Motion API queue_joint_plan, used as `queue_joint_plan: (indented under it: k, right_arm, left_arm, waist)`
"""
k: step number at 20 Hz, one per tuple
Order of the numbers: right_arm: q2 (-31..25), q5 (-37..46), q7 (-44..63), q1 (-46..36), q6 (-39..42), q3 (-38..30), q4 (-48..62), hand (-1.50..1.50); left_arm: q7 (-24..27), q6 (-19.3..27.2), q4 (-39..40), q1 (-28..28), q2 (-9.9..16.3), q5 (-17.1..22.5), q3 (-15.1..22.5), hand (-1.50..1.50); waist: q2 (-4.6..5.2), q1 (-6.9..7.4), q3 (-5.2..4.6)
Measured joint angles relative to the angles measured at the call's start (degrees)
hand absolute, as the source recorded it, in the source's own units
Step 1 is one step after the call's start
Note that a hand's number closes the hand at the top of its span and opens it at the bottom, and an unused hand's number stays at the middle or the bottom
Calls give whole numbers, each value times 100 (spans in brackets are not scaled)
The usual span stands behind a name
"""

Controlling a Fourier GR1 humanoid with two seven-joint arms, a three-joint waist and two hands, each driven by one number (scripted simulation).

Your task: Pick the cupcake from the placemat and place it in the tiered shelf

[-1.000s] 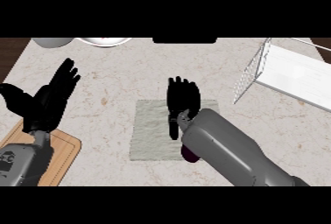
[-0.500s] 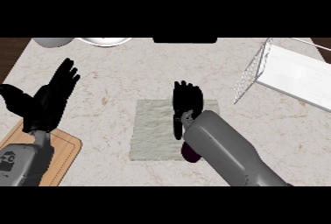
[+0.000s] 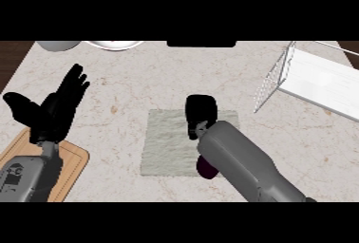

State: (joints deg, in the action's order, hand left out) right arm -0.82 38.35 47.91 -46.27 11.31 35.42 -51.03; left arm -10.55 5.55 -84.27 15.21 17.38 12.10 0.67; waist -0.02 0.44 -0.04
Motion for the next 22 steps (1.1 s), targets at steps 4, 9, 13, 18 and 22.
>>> queue_joint_plan:
  k: [4,9,13,18,22]
  right_arm:
    - [31,253,-265,-33,-325,69,158,150]
    - [-109,413,-919,538,-502,485,-656,150]
    - [-153,446,-1980,1168,-353,1414,-1544,150]
    - [-552,166,-2978,2022,-436,2056,-2918,150]
    - [-988,-225,-3466,2610,-704,1975,-4248,150]
  left_arm:
    - [-120,-74,-72,19,4,-32,-66,0]
    - [-107,-52,-117,-151,-30,-66,-133,0]
    - [-147,-38,-74,-212,-11,-41,-190,0]
    - [-137,36,-67,-328,38,-38,-316,0]
    - [-119,90,-74,-418,88,-39,-420,0]
  waist:
    - [-1,7,1]
    - [-66,-137,3]
    - [-177,-287,10]
    - [-229,-520,27]
    - [-241,-712,35]
